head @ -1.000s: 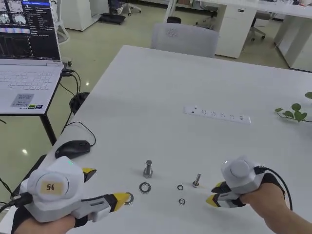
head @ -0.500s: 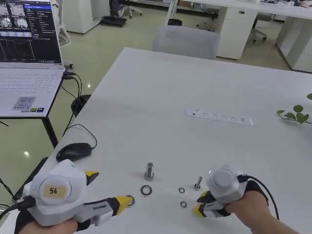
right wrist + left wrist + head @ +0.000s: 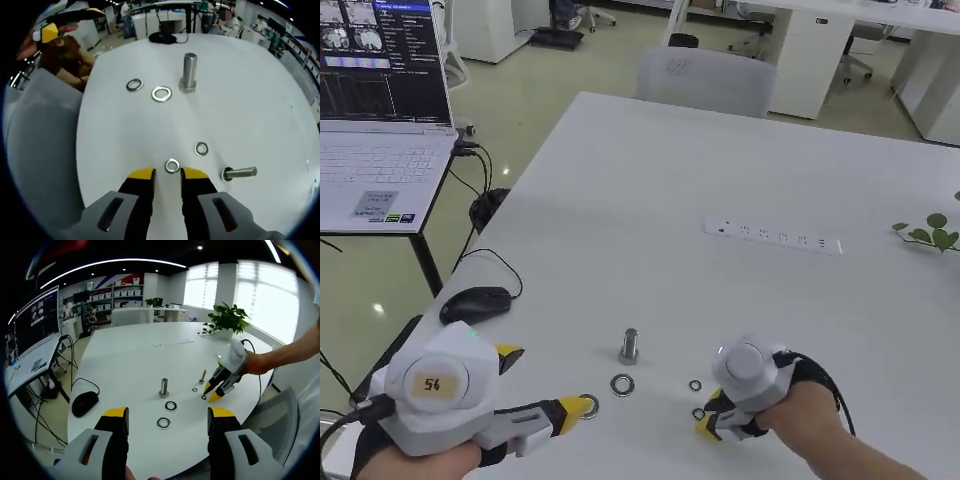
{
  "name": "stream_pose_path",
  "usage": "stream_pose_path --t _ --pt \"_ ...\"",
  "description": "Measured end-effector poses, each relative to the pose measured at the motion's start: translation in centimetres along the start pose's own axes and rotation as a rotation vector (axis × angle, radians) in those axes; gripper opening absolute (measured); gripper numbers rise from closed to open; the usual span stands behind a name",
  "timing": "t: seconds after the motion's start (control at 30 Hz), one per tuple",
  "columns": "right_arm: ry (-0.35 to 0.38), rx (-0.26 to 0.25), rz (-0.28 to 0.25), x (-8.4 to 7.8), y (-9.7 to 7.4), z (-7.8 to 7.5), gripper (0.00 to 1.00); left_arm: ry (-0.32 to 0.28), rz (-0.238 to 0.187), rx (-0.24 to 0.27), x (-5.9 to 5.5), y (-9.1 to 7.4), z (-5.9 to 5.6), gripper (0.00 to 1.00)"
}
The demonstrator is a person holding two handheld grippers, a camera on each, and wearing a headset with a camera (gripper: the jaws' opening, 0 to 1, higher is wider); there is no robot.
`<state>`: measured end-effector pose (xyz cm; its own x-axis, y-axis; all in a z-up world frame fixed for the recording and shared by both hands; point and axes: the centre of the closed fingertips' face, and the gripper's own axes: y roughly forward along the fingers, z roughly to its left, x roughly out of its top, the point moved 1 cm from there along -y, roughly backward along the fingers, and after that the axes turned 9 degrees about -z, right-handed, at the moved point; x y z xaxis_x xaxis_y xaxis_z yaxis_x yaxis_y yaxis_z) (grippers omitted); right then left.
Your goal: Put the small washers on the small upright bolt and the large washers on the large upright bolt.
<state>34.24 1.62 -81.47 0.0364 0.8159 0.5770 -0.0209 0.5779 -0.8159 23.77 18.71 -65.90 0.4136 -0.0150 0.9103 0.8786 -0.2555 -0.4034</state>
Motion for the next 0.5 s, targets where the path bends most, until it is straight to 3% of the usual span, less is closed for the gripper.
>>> stream_pose_path --t 0.13,0.5 --pt "-0.071 0.024 0.023 0.13 0.12 -0.36 0.21 -0.004 -0.001 0.002 -0.09 -0.11 0.09 0.63" --pt "-0.170 0.055 0.041 0.32 0.38 -0.56 0.18 -0.006 0.001 -0.002 -0.29 -0.05 -0.23 0.63"
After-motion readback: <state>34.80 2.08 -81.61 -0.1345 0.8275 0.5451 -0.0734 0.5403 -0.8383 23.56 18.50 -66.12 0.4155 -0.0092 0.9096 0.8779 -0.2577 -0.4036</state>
